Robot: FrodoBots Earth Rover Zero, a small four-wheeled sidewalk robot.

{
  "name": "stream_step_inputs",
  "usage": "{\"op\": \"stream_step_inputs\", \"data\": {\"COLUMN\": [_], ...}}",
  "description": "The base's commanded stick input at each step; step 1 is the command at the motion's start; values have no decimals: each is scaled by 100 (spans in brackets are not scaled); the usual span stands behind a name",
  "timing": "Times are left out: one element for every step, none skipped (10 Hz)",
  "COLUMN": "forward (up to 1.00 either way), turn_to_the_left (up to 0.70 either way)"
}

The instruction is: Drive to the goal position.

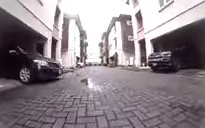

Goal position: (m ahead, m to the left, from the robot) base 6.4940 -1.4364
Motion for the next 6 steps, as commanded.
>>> {"op": "stream_step_inputs", "data": {"forward": [85,85,85,85,85,85], "turn_to_the_left": [0,0,0,0,0,0]}}
